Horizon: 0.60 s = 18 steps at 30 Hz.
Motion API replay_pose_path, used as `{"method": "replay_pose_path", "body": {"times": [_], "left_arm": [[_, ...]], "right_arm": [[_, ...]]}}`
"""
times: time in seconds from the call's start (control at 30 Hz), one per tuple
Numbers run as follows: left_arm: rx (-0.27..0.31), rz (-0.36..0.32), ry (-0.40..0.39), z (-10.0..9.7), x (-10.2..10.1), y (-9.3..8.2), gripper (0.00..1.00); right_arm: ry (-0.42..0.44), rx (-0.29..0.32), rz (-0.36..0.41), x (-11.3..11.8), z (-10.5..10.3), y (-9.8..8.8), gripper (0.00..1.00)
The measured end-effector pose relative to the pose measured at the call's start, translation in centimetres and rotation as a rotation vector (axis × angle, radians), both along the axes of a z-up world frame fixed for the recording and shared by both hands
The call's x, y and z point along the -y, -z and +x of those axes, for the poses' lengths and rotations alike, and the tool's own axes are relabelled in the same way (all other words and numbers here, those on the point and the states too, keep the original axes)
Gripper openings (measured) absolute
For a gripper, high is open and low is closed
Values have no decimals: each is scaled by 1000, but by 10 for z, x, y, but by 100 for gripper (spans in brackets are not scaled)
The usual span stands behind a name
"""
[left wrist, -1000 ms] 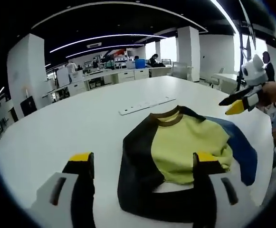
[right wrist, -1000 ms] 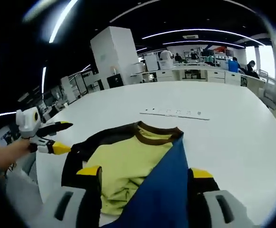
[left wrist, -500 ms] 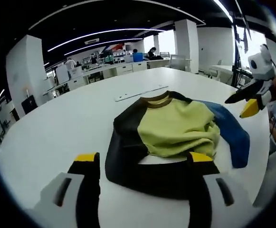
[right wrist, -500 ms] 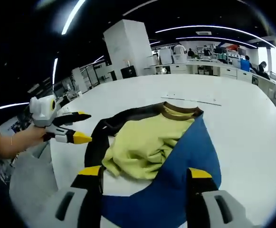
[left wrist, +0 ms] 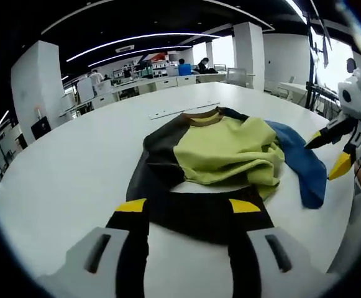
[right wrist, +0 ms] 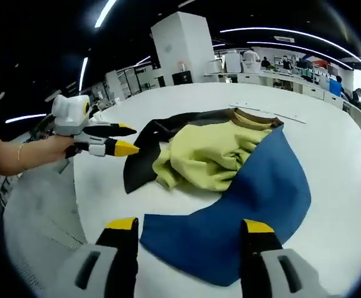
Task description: Fold the garment on the visible template until the final outline fits inside the template.
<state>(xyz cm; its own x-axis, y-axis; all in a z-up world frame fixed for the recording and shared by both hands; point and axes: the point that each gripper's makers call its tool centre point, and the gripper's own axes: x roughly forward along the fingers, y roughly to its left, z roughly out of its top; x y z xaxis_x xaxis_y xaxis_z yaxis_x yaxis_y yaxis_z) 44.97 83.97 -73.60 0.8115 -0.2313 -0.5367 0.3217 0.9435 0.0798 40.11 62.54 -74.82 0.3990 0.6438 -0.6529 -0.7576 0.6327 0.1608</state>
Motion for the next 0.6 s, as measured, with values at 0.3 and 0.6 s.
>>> {"method": "replay_pose_path", "body": {"times": [0.3,0.6], "left_arm": [[-56,-22,-14,-7,8,23,32],[-87,-40,-61,-8,0,33,9]], "right_arm": [[-64,58,-135,10,-17,23,42],[-39,95,-159,16,-12,26,25]]}}
